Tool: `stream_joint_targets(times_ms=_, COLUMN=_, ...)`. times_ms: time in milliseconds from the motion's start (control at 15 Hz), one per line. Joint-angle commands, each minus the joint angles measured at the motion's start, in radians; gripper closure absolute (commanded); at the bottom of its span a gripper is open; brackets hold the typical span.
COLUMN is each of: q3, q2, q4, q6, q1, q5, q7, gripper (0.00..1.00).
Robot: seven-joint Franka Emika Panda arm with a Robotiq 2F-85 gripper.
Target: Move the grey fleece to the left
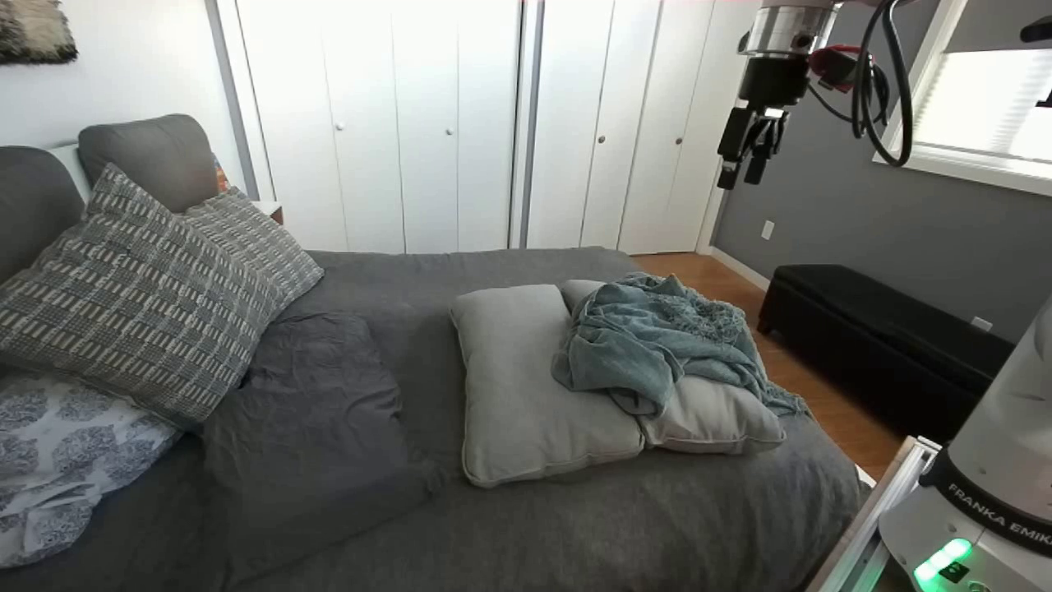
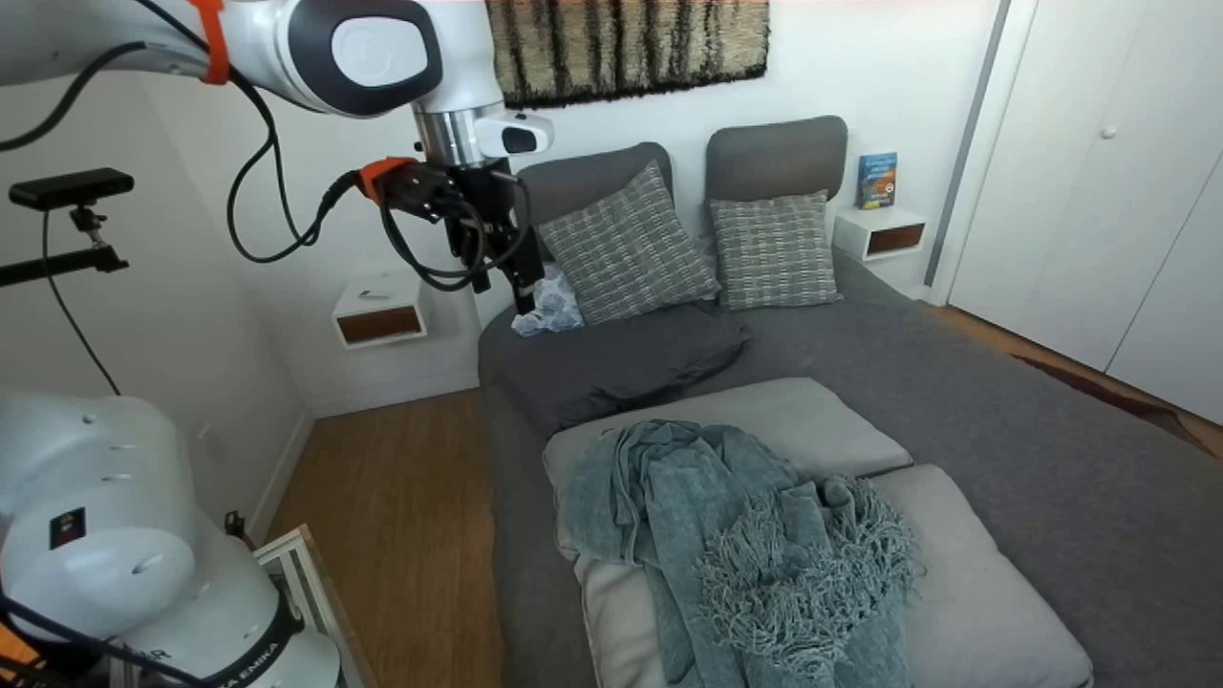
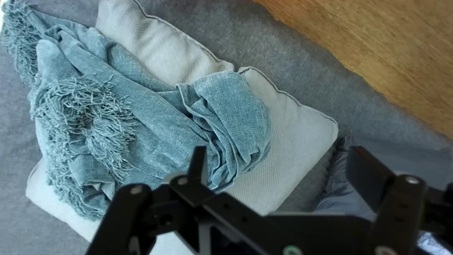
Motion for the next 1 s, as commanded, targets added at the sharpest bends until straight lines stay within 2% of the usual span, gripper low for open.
stream_joint_targets(times_ms=0, q3=-0.003, q2=0.001, q4=0.002, q6=-0.002, q1=0.004, q5=-0.002, q7=0.002, gripper=0.0)
stream_joint_targets(times_ms=267, q3=-0.003, q2=0.001, q4=0.002, q6=-0.002, q1=0.004, q5=-0.002, q7=0.002, gripper=0.0)
stream_joint_targets(times_ms=533, q3=0.022, q2=0.177, q4=0.071, q6=0.024, q1=-0.009, q5=-0.076, q7=0.013, gripper=0.0)
stream_joint_targets(times_ms=933, q3=0.055, q2=0.46, q4=0.103, q6=0.119, q1=0.002, q5=-0.304, q7=-0.003, gripper=0.0)
